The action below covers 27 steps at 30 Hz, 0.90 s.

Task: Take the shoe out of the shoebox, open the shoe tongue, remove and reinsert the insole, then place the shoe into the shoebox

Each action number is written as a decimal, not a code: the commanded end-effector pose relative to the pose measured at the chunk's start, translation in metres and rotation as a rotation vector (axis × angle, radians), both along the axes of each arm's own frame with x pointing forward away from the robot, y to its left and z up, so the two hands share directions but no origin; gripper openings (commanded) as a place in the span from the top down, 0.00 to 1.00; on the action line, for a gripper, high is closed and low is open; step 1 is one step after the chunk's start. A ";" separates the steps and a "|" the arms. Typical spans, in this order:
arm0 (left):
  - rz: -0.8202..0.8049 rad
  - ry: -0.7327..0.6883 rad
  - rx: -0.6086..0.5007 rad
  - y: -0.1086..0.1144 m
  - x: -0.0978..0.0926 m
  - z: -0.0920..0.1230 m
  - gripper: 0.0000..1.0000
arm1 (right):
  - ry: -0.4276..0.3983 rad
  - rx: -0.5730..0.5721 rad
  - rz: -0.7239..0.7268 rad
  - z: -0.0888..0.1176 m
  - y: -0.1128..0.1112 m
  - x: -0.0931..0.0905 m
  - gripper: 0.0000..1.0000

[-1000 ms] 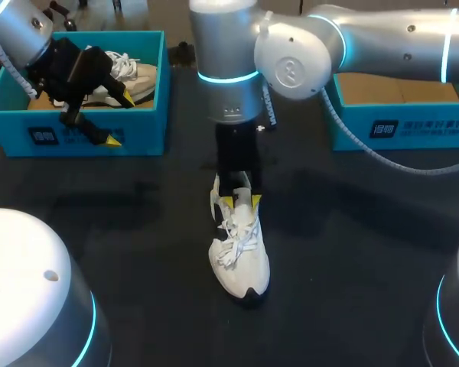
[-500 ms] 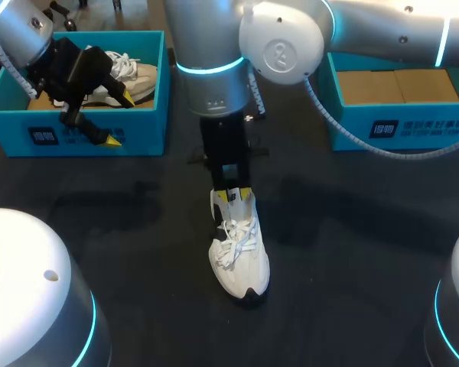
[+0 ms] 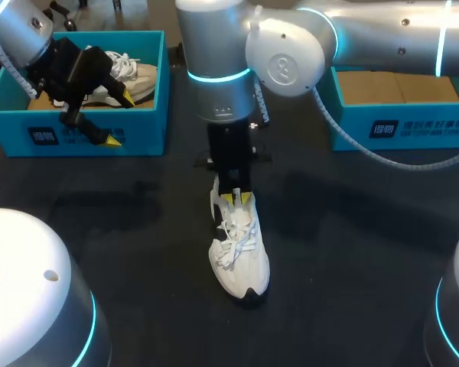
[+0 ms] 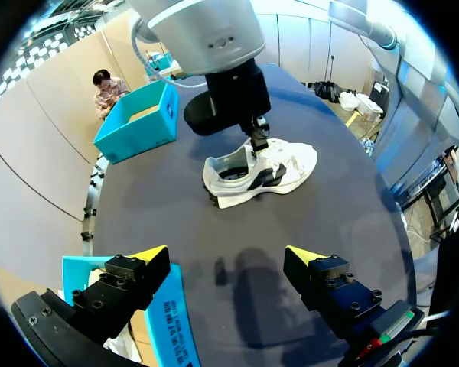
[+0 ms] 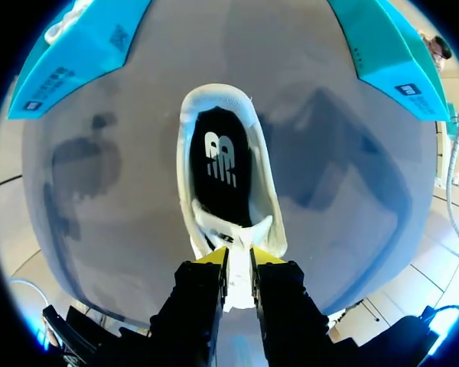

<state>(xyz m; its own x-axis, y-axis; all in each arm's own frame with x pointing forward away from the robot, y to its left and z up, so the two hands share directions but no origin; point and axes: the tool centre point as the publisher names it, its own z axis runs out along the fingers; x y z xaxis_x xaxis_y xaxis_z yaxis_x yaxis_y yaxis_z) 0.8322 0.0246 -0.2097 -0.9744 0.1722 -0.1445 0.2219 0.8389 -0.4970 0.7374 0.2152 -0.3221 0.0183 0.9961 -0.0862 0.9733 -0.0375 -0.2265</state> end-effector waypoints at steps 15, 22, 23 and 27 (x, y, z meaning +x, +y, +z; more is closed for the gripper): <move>-0.002 0.002 0.002 0.000 0.001 0.000 0.00 | -0.158 0.052 0.212 0.038 -0.008 -0.015 0.62; -0.002 0.002 0.002 0.000 0.001 0.000 0.00 | -0.270 0.005 0.488 0.062 0.003 -0.016 0.60; -0.002 0.002 0.002 0.000 0.001 0.000 0.00 | -0.284 0.021 0.519 0.065 0.006 -0.017 0.61; -0.002 0.002 0.002 0.000 0.001 0.000 0.00 | -0.301 0.038 0.622 0.070 0.011 -0.015 0.56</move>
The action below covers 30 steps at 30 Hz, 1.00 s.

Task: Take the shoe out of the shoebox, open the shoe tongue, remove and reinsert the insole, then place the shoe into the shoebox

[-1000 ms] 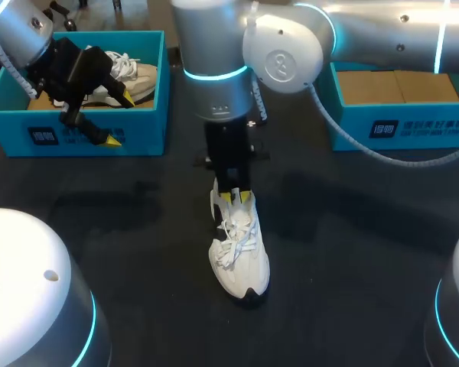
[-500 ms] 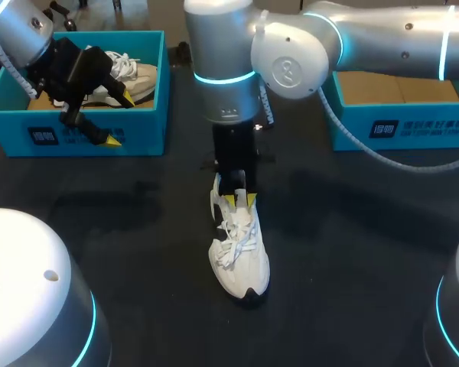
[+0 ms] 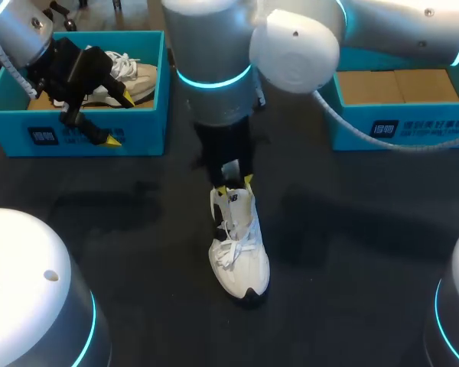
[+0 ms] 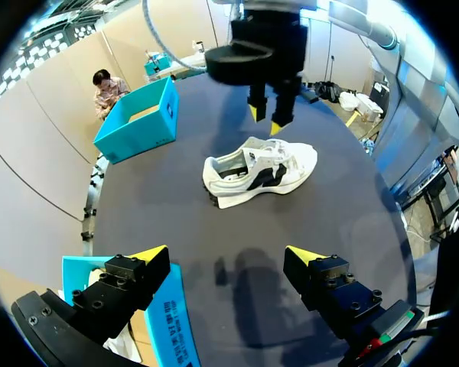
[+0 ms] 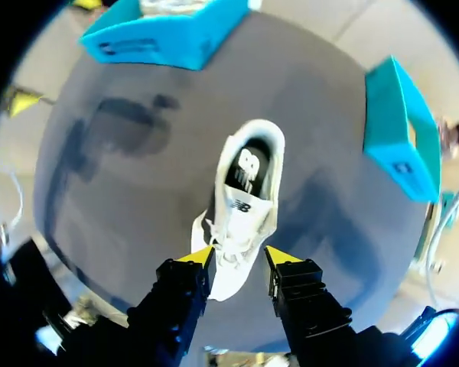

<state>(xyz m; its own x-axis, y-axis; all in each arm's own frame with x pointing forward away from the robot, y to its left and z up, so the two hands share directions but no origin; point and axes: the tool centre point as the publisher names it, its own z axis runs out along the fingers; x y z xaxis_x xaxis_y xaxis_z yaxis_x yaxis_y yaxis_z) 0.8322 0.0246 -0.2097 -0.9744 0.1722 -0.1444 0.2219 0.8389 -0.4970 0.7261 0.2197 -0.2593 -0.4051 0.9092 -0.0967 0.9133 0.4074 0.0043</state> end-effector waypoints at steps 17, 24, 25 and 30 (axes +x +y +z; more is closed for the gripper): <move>-0.002 0.002 0.002 0.000 0.001 0.000 0.00 | -0.020 0.157 0.615 0.030 0.029 -0.014 0.00; -0.002 0.002 0.002 0.000 0.001 0.000 0.00 | -0.020 0.157 0.615 0.030 0.029 -0.014 0.00; -0.002 0.002 0.002 0.000 0.001 0.000 0.00 | -0.020 0.157 0.615 0.030 0.029 -0.014 0.00; -0.002 0.002 0.002 0.000 0.001 0.000 0.00 | -0.030 0.100 0.748 0.024 0.023 -0.004 0.00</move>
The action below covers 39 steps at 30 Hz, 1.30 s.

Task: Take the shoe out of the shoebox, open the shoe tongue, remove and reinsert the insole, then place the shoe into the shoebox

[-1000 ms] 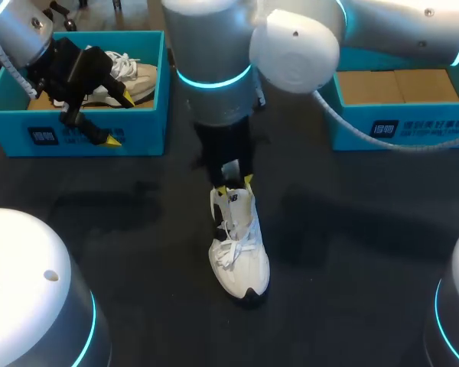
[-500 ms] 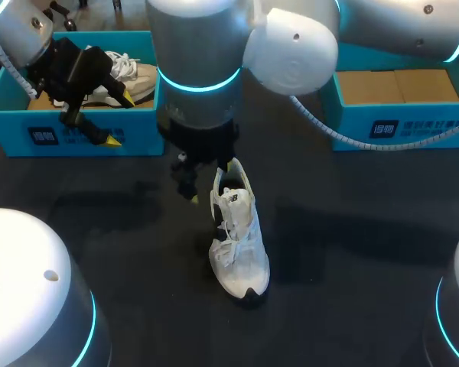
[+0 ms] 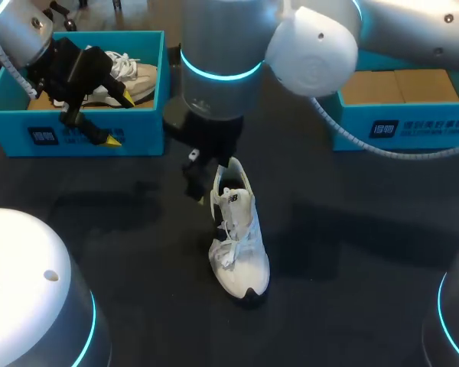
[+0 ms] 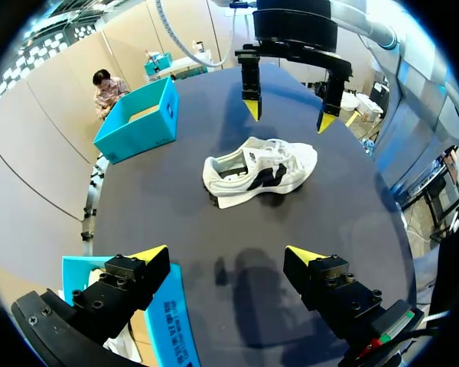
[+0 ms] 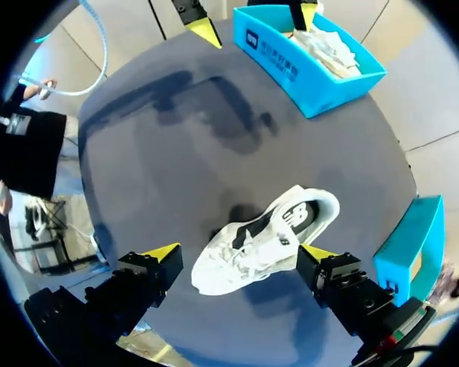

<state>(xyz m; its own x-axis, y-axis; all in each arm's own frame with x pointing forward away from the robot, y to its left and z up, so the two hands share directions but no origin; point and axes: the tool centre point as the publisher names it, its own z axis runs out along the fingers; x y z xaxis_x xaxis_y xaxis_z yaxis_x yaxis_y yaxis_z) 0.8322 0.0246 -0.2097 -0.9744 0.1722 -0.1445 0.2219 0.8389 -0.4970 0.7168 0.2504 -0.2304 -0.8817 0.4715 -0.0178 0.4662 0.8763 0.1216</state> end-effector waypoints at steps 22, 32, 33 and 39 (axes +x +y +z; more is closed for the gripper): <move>-0.002 0.002 0.002 0.000 0.001 0.000 0.00 | -0.046 -0.155 0.375 -0.047 -0.035 0.099 0.00; -0.002 0.002 0.002 0.000 0.001 0.000 0.00 | -0.052 -0.155 0.460 -0.077 -0.029 0.129 0.00; -0.002 0.002 0.002 0.000 0.001 0.000 0.00 | -0.049 -0.158 0.464 -0.080 -0.029 0.131 0.00; -0.002 0.002 0.002 0.000 0.001 0.000 0.00 | -0.054 -0.152 0.479 -0.097 -0.029 0.136 0.00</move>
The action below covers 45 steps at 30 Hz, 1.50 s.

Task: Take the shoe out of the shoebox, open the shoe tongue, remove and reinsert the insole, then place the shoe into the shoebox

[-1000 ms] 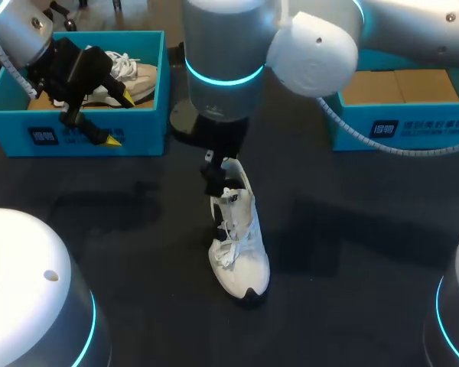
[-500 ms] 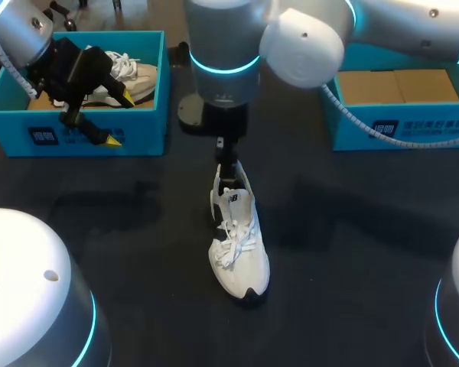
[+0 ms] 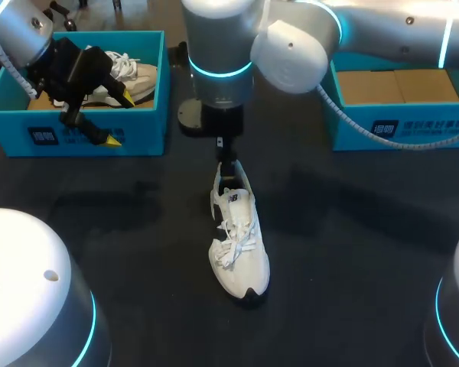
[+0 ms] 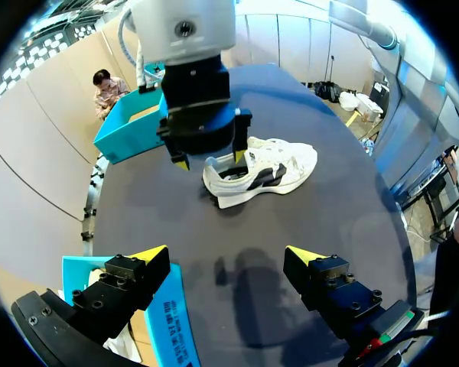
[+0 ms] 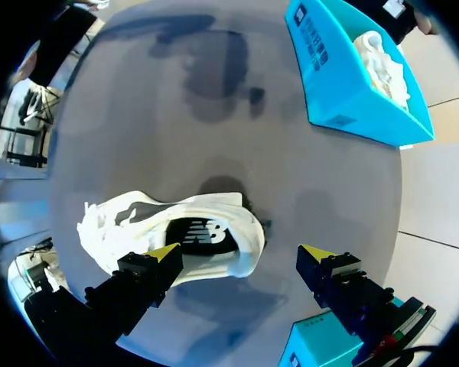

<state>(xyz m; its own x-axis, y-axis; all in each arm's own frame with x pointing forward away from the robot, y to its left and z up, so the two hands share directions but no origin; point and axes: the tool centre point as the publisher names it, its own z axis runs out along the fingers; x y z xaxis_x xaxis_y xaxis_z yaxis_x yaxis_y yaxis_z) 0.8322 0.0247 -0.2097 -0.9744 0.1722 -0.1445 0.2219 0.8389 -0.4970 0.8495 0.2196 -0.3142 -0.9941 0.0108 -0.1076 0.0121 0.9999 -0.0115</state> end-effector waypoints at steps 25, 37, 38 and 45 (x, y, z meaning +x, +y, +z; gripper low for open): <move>-0.002 0.002 0.002 0.000 0.001 0.000 0.00 | 0.019 -0.003 0.071 -0.069 -0.003 0.023 0.46; -0.002 0.002 0.002 0.000 0.001 0.000 0.00 | 0.048 -0.001 0.050 -0.080 -0.006 0.022 1.00; -0.002 0.002 0.002 0.000 0.001 0.000 0.00 | 0.047 -0.002 0.044 -0.080 -0.006 0.022 1.00; -0.002 0.002 0.002 0.000 0.001 0.000 0.00 | 0.029 -0.006 -0.005 -0.064 -0.010 0.018 1.00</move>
